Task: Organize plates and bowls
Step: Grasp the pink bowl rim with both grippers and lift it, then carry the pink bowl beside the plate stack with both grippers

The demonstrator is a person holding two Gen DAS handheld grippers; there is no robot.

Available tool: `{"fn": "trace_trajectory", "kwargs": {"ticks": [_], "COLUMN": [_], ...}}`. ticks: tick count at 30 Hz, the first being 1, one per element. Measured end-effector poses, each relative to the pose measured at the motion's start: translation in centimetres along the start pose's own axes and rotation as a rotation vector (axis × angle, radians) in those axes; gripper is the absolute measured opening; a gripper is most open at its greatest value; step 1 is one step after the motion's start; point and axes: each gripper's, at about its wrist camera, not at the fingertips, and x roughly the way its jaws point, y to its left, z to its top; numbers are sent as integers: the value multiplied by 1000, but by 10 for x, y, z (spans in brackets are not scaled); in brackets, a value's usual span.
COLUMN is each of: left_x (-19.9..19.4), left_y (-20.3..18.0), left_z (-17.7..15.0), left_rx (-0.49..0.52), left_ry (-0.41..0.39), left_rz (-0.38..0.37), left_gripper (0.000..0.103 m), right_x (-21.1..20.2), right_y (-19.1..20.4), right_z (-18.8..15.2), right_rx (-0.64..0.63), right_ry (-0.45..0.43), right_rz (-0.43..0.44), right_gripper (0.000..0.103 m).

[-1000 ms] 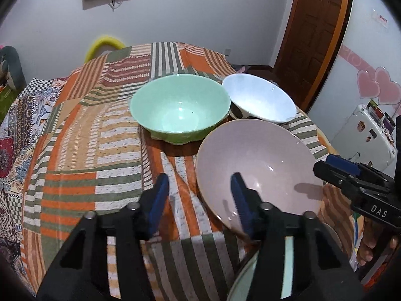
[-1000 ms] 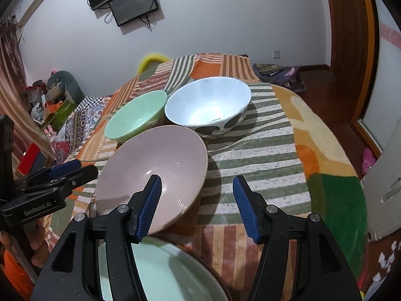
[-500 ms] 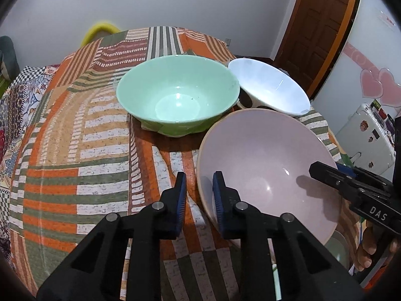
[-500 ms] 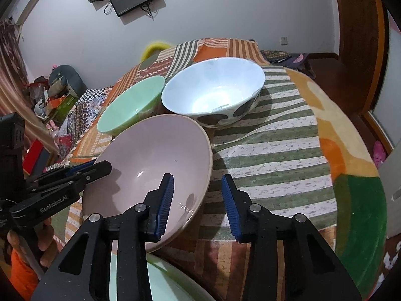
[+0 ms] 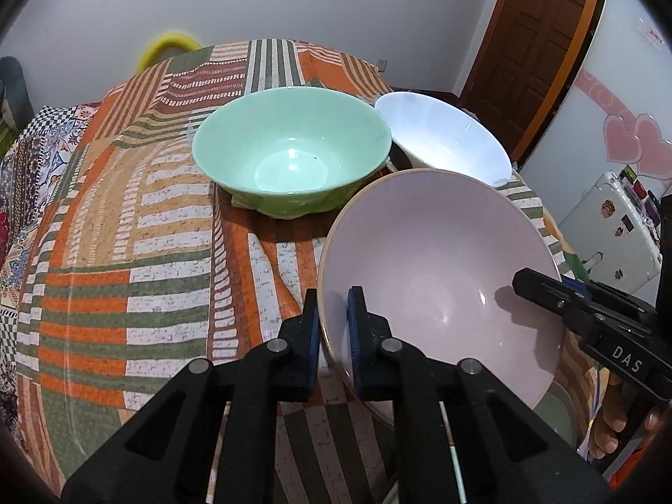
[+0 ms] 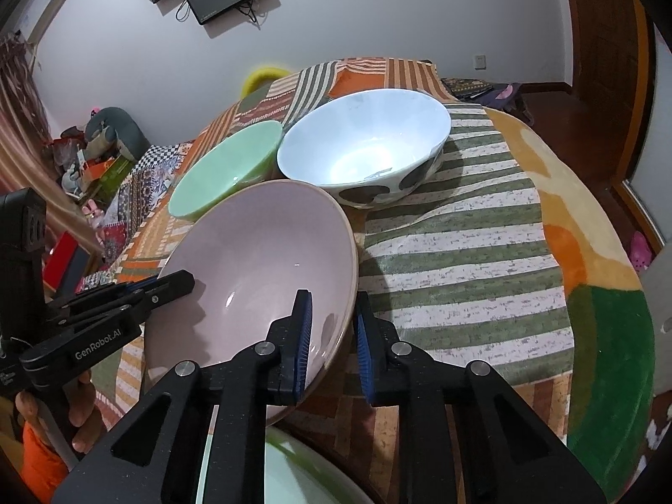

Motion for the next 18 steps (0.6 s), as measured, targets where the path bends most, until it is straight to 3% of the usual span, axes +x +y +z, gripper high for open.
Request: {"fn": "trace_trajectory", "kwargs": {"ticks": [18], "left_x": [-71], "left_y": [-11], "left_z": [-13], "left_rx": [19], "left_ry": [-86], "left_rz": [-15], "left_gripper": [11], "right_x": [-42], "right_y": [23], "right_z": [0], "right_rx": [-48], "right_ry": [-70], "right_rz": [-20], "right_gripper": [18]}}
